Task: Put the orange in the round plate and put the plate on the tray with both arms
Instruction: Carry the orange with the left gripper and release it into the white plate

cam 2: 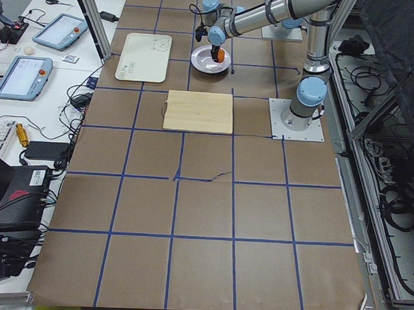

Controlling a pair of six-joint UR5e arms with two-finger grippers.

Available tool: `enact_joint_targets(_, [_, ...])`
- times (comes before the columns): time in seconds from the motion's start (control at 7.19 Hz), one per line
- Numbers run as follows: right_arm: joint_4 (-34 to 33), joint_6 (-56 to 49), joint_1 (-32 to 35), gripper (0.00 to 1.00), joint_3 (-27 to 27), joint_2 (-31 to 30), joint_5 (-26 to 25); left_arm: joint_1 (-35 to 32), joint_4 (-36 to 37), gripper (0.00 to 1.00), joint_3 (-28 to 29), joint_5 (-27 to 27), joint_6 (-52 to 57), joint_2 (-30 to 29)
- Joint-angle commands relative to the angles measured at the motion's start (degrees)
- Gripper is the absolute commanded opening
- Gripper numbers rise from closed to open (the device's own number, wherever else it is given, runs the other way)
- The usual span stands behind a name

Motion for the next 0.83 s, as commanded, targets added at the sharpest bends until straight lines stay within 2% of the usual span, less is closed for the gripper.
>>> enact_joint_targets(0.0, [0.00, -0.05, -0.14, 1.00, 0.00, 0.09, -0.11, -0.04, 3.44, 0.70, 0.21, -0.05, -0.42, -2.47])
enact_joint_targets(0.14, [0.00, -0.05, -0.14, 1.00, 0.00, 0.09, 0.15, -0.04, 3.54, 0.91, 0.56, -0.13, -1.38, -2.22])
enact_joint_targets(0.28, [-0.09, 0.04, -0.14, 1.00, 0.00, 0.17, -0.02, 0.22, 3.63, 1.00, 0.56, -0.13, -1.82, -1.60])
enact_joint_targets(0.56, [0.26, 0.39, -0.14, 1.00, 0.70, 2.18, 1.02, 1.01, 1.71, 1.00, 2.05, 0.22, -1.82, 2.16])
enact_joint_targets(0.7, [-0.09, 0.22, -0.31, 1.00, 0.70, 2.28, 0.95, 1.54, -2.83, 1.00, 3.36, 0.39, -1.82, 4.97])
